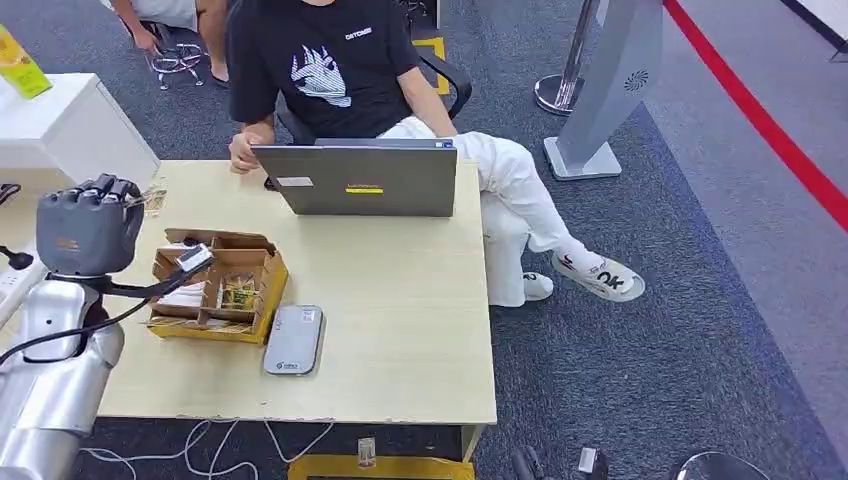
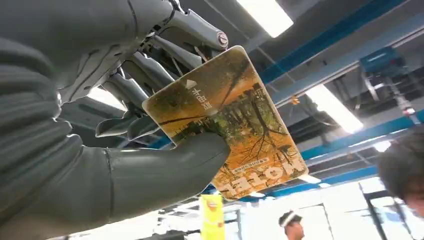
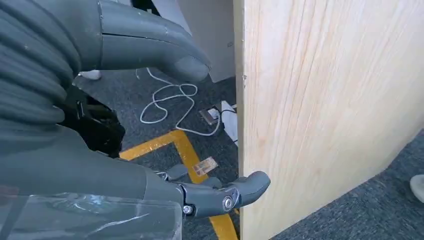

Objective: Pass the card to the sensor for recognition and then transmit it.

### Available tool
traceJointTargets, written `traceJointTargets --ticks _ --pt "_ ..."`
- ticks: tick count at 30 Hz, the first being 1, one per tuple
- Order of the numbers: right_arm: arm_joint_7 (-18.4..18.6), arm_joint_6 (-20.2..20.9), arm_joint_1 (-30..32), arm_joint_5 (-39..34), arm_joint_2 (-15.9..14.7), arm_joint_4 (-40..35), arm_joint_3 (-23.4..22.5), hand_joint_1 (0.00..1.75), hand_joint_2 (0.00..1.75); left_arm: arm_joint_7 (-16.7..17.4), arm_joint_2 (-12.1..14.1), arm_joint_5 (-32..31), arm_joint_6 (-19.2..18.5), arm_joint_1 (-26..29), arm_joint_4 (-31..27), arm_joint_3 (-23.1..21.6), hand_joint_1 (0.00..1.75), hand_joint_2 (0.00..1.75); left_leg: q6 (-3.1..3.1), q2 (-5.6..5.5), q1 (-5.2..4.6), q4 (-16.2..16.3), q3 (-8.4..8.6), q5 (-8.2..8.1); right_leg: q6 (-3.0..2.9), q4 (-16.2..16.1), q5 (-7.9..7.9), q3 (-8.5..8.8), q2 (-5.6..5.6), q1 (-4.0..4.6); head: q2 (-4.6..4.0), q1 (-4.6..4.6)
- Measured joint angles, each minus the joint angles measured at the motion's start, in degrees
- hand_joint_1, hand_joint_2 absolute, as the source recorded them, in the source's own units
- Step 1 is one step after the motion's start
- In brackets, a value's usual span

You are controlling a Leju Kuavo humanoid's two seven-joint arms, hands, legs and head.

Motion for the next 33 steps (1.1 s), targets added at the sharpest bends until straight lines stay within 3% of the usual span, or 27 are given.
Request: traceJointTargets --ticks 3,7,13,26,33 --pt "-0.31 0.0 0.01 -0.55 0.0 0.0 0.0 0.0 1.75 -2.58 -3.04 2.14 -1.61 2.9 -1.99 -1.7 1.75 1.75 0.03 -0.01 -0.08 0.0 0.0 -0.02 0.01 -0.03 0.0 0.02 -0.01 -0.07 0.0 0.0" --pt "-0.7 0.11 0.07 -1.31 0.0 0.0 0.0 0.0 1.75 -3.44 -6.86 2.71 -4.65 7.8 -4.33 -6.23 1.75 1.75 0.14 0.04 -0.19 0.01 -0.01 -0.1 0.04 -0.04 0.0 -0.02 0.04 -0.17 0.0 0.0" --pt "-1.03 0.09 0.41 -1.86 -0.02 -0.02 0.0 0.0 1.75 -2.76 -9.16 1.29 -9.66 11.47 -4.53 -11.56 1.75 1.75 0.16 0.03 -0.18 0.0 -0.01 -0.11 0.05 -0.04 -0.02 -0.02 0.02 -0.16 0.0 0.0" --pt "-1.14 0.02 0.65 -1.99 -0.09 -0.04 0.04 0.0 1.75 -2.08 -9.71 1.91 -11.67 12.11 -4.51 -14.51 1.75 1.75 0.16 0.03 -0.19 0.0 -0.02 -0.11 0.06 -0.04 -0.02 0.0 0.02 -0.17 0.0 0.0" --pt "-1.14 0.06 0.64 -2.56 -0.09 -0.07 0.68 0.0 1.75 -2.1 -8.9 4.03 -18.65 11.19 -2.49 -15.59 1.75 1.75 0.16 0.03 -0.18 0.0 -0.01 -0.11 0.06 -0.03 -0.02 -0.01 0.02 -0.16 0.0 -0.02"
